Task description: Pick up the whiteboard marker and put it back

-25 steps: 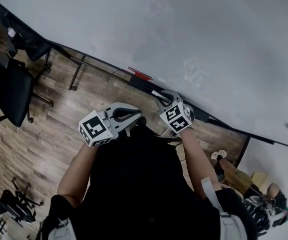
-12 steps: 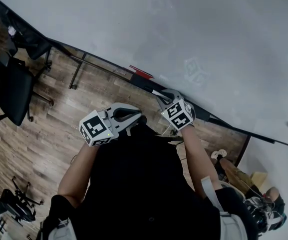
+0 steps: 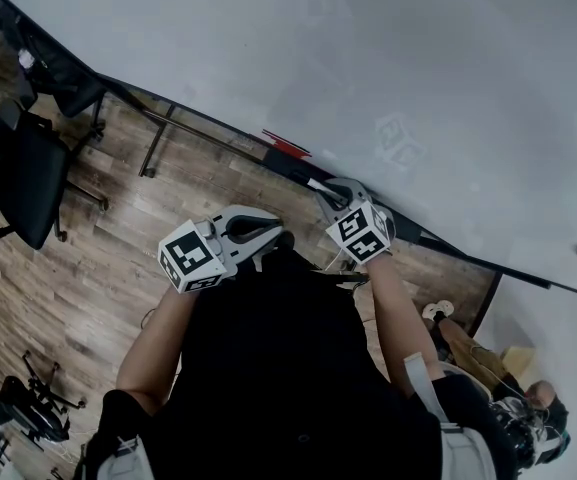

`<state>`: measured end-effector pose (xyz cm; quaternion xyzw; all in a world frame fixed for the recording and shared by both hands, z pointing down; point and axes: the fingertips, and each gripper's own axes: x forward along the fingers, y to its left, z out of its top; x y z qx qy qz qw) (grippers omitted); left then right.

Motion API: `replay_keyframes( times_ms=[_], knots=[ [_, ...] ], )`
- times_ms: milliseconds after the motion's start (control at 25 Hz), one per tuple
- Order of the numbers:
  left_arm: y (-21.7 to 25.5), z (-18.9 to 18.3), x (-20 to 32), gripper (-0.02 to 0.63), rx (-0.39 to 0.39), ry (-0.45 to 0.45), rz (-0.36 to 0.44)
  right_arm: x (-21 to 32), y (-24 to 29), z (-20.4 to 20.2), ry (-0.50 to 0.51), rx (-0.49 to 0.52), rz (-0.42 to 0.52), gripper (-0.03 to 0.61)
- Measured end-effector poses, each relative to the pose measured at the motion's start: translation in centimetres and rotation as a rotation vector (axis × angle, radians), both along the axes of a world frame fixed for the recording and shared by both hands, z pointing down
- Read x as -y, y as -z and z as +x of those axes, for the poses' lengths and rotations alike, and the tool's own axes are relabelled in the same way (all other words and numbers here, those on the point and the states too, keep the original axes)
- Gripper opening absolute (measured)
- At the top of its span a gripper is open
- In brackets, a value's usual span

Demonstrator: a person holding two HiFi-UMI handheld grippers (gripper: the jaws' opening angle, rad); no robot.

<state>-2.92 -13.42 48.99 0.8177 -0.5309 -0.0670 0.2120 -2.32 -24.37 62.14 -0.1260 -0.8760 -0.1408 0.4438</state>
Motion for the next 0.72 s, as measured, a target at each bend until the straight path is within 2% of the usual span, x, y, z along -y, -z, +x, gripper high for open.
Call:
replay_keyframes(
  times_ms=[360, 560, 720],
  knots=[
    [0.0, -0.1, 0.8, 0.012, 0.004, -0.008, 0.003, 0.0, 2.2, -0.6, 0.009, 0.087, 0.014, 0.074],
    [0.3, -0.3, 1.3, 0.012, 0.005, -0.014, 0.013, -0.1, 5.4, -1.4, -0.015, 0.174, -0.044, 0.074],
    [0.8, -0.7, 1.8, 0.012, 0.017, -0.021, 0.023, -0.5, 8.5, -2.1, -0.048, 0.253, -0.129, 0.074]
  ],
)
